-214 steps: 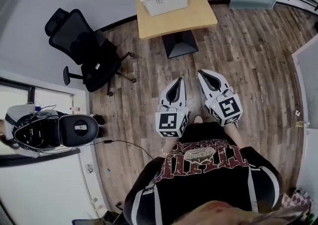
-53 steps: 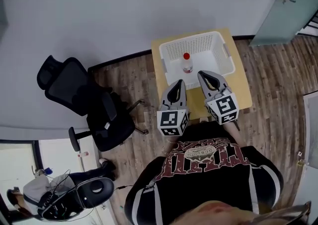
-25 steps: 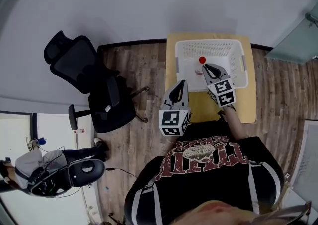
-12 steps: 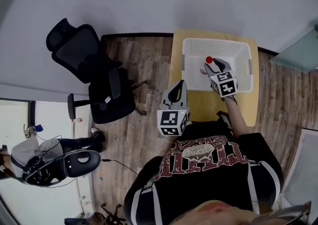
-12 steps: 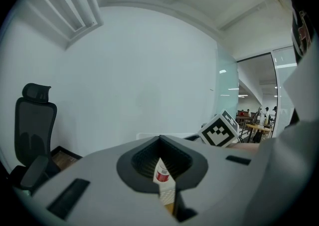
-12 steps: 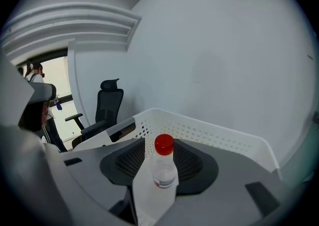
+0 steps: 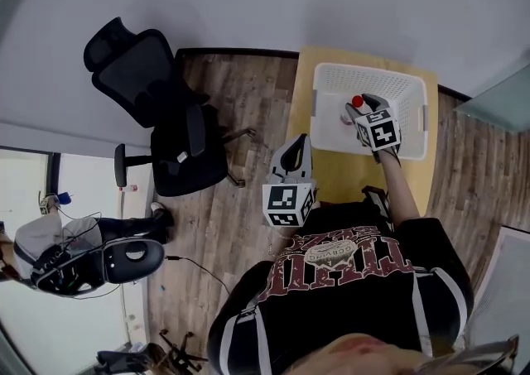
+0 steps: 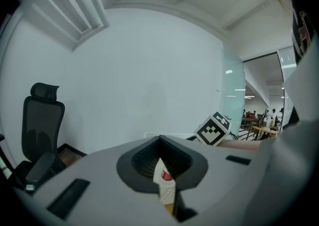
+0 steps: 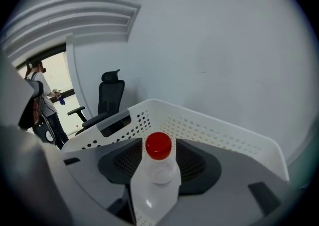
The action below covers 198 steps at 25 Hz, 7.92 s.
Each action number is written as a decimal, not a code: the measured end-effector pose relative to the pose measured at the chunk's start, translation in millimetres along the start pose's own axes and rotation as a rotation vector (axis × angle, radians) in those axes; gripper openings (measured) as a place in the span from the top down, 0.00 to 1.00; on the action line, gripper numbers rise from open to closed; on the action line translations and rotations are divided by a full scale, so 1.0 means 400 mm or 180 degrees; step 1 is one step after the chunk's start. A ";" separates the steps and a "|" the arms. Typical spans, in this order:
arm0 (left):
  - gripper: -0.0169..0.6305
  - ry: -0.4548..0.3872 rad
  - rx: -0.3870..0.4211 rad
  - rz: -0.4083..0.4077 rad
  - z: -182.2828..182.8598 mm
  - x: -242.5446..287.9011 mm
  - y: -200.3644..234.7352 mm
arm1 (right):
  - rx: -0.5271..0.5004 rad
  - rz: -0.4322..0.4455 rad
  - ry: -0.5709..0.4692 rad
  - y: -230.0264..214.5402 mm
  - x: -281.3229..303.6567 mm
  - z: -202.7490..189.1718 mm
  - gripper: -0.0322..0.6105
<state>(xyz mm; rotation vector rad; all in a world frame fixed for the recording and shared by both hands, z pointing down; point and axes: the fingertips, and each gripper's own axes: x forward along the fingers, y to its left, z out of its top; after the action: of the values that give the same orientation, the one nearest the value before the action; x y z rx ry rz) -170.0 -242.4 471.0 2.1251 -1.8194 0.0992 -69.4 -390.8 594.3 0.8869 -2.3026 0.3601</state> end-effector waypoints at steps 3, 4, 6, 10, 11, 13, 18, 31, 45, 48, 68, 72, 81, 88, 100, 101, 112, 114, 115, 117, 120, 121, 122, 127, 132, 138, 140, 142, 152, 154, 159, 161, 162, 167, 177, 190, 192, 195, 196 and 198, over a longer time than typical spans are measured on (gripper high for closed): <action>0.93 0.0000 -0.0023 0.0091 -0.011 -0.005 0.028 | -0.0010 0.0012 0.0026 -0.005 0.031 -0.004 0.63; 0.93 0.0003 -0.0030 0.0125 -0.016 -0.008 0.037 | 0.0005 0.0010 0.0029 -0.007 0.039 -0.007 0.63; 0.93 0.0004 -0.0049 0.0199 -0.027 -0.014 0.063 | 0.0053 0.0016 0.0038 -0.008 0.057 -0.013 0.64; 0.93 -0.0019 -0.0068 0.0296 -0.018 -0.035 0.086 | 0.0100 0.0035 0.0072 -0.005 0.059 -0.013 0.64; 0.93 -0.0025 -0.0068 0.0307 -0.014 -0.039 0.083 | 0.0096 0.0040 0.0077 -0.006 0.055 -0.013 0.64; 0.93 -0.0034 -0.0067 0.0318 -0.011 -0.045 0.077 | 0.0067 0.0028 0.0066 -0.007 0.047 -0.009 0.64; 0.93 -0.0029 -0.0048 0.0303 -0.014 -0.049 0.058 | -0.0042 -0.0020 0.0022 -0.011 0.034 -0.006 0.67; 0.93 -0.0059 0.0005 0.0275 -0.019 -0.090 0.021 | -0.0121 0.0008 -0.0161 0.008 -0.021 0.002 0.69; 0.93 -0.0107 0.0073 0.0177 0.006 -0.131 -0.035 | -0.0216 0.0095 -0.0532 0.053 -0.174 0.087 0.69; 0.93 -0.0104 0.0100 0.0130 0.008 -0.126 -0.051 | -0.0201 0.0137 -0.0602 0.054 -0.205 0.100 0.69; 0.93 -0.0032 0.0136 -0.0179 -0.003 -0.095 -0.134 | -0.0425 0.0264 -0.1086 0.126 -0.450 0.214 0.69; 0.93 -0.0022 0.0119 -0.0205 -0.011 -0.096 -0.139 | -0.0503 0.0322 -0.1181 0.159 -0.500 0.238 0.69; 0.93 0.0016 0.0095 -0.0232 -0.041 -0.108 -0.145 | -0.0558 0.0588 -0.1471 0.242 -0.610 0.275 0.69; 0.93 0.0054 0.0057 -0.0249 -0.059 -0.121 -0.132 | -0.0493 0.0868 -0.1607 0.314 -0.651 0.284 0.69; 0.93 0.0067 0.0014 -0.0232 -0.075 -0.141 -0.097 | -0.0598 0.1059 -0.1532 0.404 -0.659 0.245 0.69; 0.93 0.0066 0.0011 -0.0230 -0.077 -0.143 -0.095 | -0.0586 0.1046 -0.1513 0.407 -0.656 0.238 0.69; 0.93 0.0099 -0.0004 -0.0236 -0.100 -0.167 -0.092 | -0.0490 0.0937 -0.1337 0.408 -0.588 0.126 0.69; 0.93 0.0108 -0.0004 -0.0250 -0.103 -0.169 -0.097 | -0.0483 0.0899 -0.1300 0.402 -0.571 0.100 0.69; 0.93 0.0112 -0.0002 -0.0257 -0.105 -0.169 -0.100 | -0.0487 0.0878 -0.1278 0.399 -0.561 0.086 0.69; 0.93 0.0122 0.0004 -0.0269 -0.111 -0.172 -0.104 | -0.0495 0.0825 -0.1238 0.395 -0.540 0.059 0.69; 0.93 0.0143 0.0012 -0.0293 -0.119 -0.177 -0.109 | -0.0501 0.0713 -0.1225 0.386 -0.511 0.021 0.69; 0.93 0.0151 0.0018 -0.0301 -0.120 -0.178 -0.111 | -0.0500 0.0671 -0.1222 0.381 -0.502 0.009 0.69; 0.93 0.0159 0.0023 -0.0308 -0.122 -0.178 -0.112 | -0.0494 0.0632 -0.1214 0.376 -0.492 -0.004 0.69; 0.93 0.0189 0.0042 -0.0321 -0.127 -0.179 -0.120 | -0.0422 0.0549 -0.1130 0.357 -0.458 -0.062 0.69; 0.93 0.0216 0.0057 -0.0369 -0.132 -0.180 -0.133 | -0.0377 0.0518 -0.1088 0.354 -0.437 -0.096 0.69; 0.93 0.0258 0.0054 -0.0416 -0.145 -0.179 -0.148 | -0.0306 0.0464 -0.1021 0.347 -0.405 -0.147 0.69; 0.93 0.0272 0.0058 -0.0428 -0.148 -0.179 -0.150 | -0.0294 0.0441 -0.1002 0.348 -0.391 -0.164 0.69; 0.93 0.0285 0.0067 -0.0438 -0.150 -0.180 -0.154 | -0.0274 0.0399 -0.0973 0.345 -0.380 -0.180 0.69; 0.93 0.0317 0.0109 -0.0452 -0.161 -0.169 -0.189 | -0.0321 0.0353 -0.0929 0.327 -0.367 -0.241 0.69; 0.93 0.0327 0.0117 -0.0451 -0.162 -0.169 -0.194 | -0.0326 0.0380 -0.0940 0.334 -0.371 -0.243 0.69; 0.93 0.0356 0.0123 -0.0474 -0.166 -0.162 -0.195 | -0.0306 0.0394 -0.0948 0.341 -0.365 -0.261 0.69; 0.93 0.0366 0.0126 -0.0483 -0.168 -0.156 -0.198 | -0.0307 0.0406 -0.0958 0.339 -0.365 -0.264 0.69; 0.93 0.0371 0.0127 -0.0487 -0.168 -0.153 -0.198 | -0.0312 0.0410 -0.0962 0.339 -0.365 -0.263 0.69; 0.93 0.0381 0.0142 -0.0534 -0.170 -0.152 -0.203 | -0.0385 0.0388 -0.0988 0.355 -0.363 -0.261 0.69; 0.93 0.0376 0.0161 -0.0580 -0.167 -0.134 -0.232 | -0.0405 0.0379 -0.0808 0.350 -0.366 -0.272 0.69; 0.93 0.0370 0.0185 -0.0616 -0.158 -0.097 -0.221 | -0.0239 0.0418 -0.0879 0.347 -0.368 -0.232 0.59; 0.93 0.0362 0.0195 -0.0606 -0.156 -0.097 -0.230 | -0.0228 0.0399 -0.0943 0.336 -0.389 -0.222 0.59; 0.93 0.0336 0.0216 -0.0598 -0.150 -0.100 -0.254 | -0.0203 0.0358 -0.1030 0.315 -0.428 -0.210 0.59; 0.93 0.0331 0.0221 -0.0599 -0.148 -0.099 -0.256 | -0.0200 0.0350 -0.1047 0.311 -0.432 -0.203 0.59; 0.93 0.0327 0.0224 -0.0604 -0.143 -0.088 -0.252 | -0.0205 0.0340 -0.1073 0.301 -0.432 -0.187 0.59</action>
<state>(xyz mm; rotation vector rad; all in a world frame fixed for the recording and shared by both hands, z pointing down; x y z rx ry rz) -69.1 -179.7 494.0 2.2846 -1.5709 0.2246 -17.8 -181.5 535.9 0.8468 -2.6621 0.1907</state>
